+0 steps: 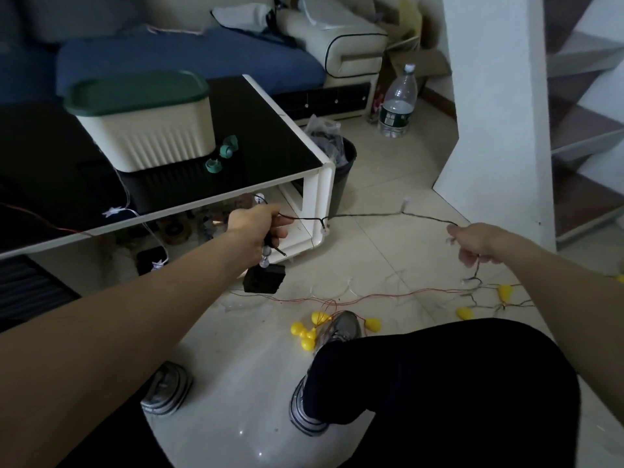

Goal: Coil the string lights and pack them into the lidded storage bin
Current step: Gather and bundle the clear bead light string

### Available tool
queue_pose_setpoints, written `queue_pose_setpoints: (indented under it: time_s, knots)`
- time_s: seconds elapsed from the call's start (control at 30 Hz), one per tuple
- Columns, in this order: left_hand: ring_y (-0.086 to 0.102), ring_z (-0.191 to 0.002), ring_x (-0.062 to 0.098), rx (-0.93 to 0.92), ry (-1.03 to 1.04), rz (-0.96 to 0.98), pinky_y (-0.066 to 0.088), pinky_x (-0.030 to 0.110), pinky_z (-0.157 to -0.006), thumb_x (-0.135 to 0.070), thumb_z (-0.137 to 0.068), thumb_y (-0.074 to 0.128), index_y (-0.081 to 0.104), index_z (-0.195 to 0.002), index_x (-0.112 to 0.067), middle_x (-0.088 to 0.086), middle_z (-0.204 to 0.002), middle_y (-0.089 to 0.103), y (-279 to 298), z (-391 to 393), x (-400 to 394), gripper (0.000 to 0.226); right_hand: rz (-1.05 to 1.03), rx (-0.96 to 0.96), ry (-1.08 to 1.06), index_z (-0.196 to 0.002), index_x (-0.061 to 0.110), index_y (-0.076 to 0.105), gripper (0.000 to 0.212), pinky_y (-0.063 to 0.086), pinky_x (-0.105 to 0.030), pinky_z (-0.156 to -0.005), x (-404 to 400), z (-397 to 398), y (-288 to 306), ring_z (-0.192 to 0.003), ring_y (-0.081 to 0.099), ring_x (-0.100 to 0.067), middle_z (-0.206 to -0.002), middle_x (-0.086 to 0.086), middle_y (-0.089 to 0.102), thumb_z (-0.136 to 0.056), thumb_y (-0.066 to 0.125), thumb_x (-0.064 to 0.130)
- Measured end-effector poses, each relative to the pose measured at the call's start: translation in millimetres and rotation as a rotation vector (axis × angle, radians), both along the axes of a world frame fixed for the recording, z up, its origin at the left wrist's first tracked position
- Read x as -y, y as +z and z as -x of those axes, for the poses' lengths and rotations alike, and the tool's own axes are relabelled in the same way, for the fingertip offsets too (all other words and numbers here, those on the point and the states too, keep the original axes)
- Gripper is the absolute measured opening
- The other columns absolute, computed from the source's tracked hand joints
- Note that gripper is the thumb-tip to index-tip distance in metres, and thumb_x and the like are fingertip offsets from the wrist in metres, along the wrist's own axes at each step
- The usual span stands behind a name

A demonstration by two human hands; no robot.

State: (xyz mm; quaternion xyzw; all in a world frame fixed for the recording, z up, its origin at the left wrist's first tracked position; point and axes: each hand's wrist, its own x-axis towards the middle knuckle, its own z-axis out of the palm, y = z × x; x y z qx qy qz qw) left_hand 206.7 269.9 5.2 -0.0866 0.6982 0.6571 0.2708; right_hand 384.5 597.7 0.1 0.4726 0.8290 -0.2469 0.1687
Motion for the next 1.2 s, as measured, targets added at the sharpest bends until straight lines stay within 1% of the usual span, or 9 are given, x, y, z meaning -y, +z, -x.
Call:
queue_pose_setpoints:
  time_s: [0.17,0.27,0.43,0.57,0.63,0.73,0.8,0.93,1.2]
  knots:
    - [0.05,-0.038,0.012,-0.123,-0.084,0.052,0.034,0.023,-0.044,-0.017,-0.095,0.061,0.067,-0.081,0.002,0.004,-0.063,0.071,9.0,-4.8,10.6,0.024,0.028,0.357,0.208,-0.089,0.007,0.056,0.014,0.046,-0.035,-0.087,13.1,14.1,15.2,-0.085,0.058,-0.025,-0.085,-0.01,0.067,-0.097,0.045,0.01]
    - [0.052,-0.039,0.014,-0.257,-0.185,0.008,0.038,0.024,-0.041,-0.017,-0.096,0.062,0.066,-0.081,0.0,0.009,-0.069,0.071,20.2,-9.8,16.0,0.022,-0.097,0.435,0.434,-0.089,0.008,0.059,0.005,0.052,-0.03,-0.069,43.3,32.0,25.3,-0.081,0.058,-0.021,-0.096,-0.006,0.063,-0.091,0.054,0.01]
    - [0.055,-0.045,0.014,-0.41,-0.306,0.049,0.045,0.034,-0.056,-0.021,-0.095,0.064,0.067,-0.075,-0.006,0.003,-0.062,0.071,42.6,-18.5,26.8,0.026,0.274,-0.242,0.57,-0.126,0.02,0.065,0.03,0.051,-0.035,-0.099,119.6,78.4,47.3,-0.116,0.063,-0.017,-0.124,0.0,0.067,-0.096,0.06,0.017]
    - [0.055,-0.042,0.015,-0.459,-0.292,0.052,0.045,0.027,-0.047,-0.021,-0.092,0.068,0.062,-0.076,-0.004,0.006,-0.054,0.064,47.6,-18.8,30.7,0.024,0.849,-0.358,0.617,-0.117,0.013,0.067,0.025,0.048,-0.034,-0.104,185.4,94.0,72.6,-0.116,0.066,-0.024,-0.121,-0.014,0.071,-0.1,0.059,0.029]
    - [0.055,-0.042,0.016,-0.498,-0.277,0.039,0.045,0.027,-0.047,-0.02,-0.091,0.07,0.062,-0.074,-0.006,0.005,-0.052,0.062,53.7,-13.8,34.3,0.023,0.916,-0.464,0.588,-0.106,0.005,0.069,0.02,0.054,-0.035,-0.096,201.0,101.5,74.2,-0.089,0.072,-0.025,-0.09,-0.015,0.073,-0.101,0.058,0.021]
    - [0.054,-0.041,0.016,-0.544,-0.304,0.02,0.045,0.025,-0.045,-0.02,-0.093,0.067,0.062,-0.072,-0.007,0.001,-0.052,0.064,64.5,-2.4,42.3,0.025,0.835,-0.603,0.489,-0.102,0.004,0.07,0.02,0.053,-0.034,-0.073,206.6,112.8,76.0,-0.05,0.047,-0.01,-0.055,0.004,0.045,-0.101,0.059,0.021]
    - [0.054,-0.044,0.018,-0.569,-0.329,0.082,0.046,0.027,-0.047,-0.026,-0.092,0.068,0.063,-0.071,-0.007,0.003,-0.057,0.065,69.1,9.1,47.8,0.029,0.77,-0.664,0.485,-0.107,-0.002,0.069,0.026,0.037,-0.024,-0.053,204.1,121.8,81.1,-0.047,0.034,-0.007,-0.052,0.008,0.035,-0.1,0.061,0.021]
    - [0.041,-0.039,0.012,-0.538,-0.324,0.267,0.037,0.024,-0.045,-0.039,-0.09,0.068,0.048,-0.062,-0.014,-0.001,-0.047,0.046,68.7,31.5,58.0,0.043,0.736,-0.841,0.381,-0.098,0.002,0.068,0.025,0.022,-0.025,-0.049,198.0,143.7,92.7,-0.048,0.025,-0.011,-0.051,0.006,0.03,-0.101,0.06,0.025]
    - [0.022,-0.04,0.012,-0.048,-0.167,-0.21,0.018,0.024,-0.039,-0.031,-0.106,0.034,0.042,-0.069,-0.015,-0.003,-0.051,0.028,47.4,82.5,71.0,0.042,0.649,-0.974,0.084,-0.091,0.01,0.066,0.029,0.027,-0.024,-0.044,181.9,214.9,83.2,-0.042,0.03,-0.009,-0.05,0.007,0.037,-0.105,0.05,0.03]
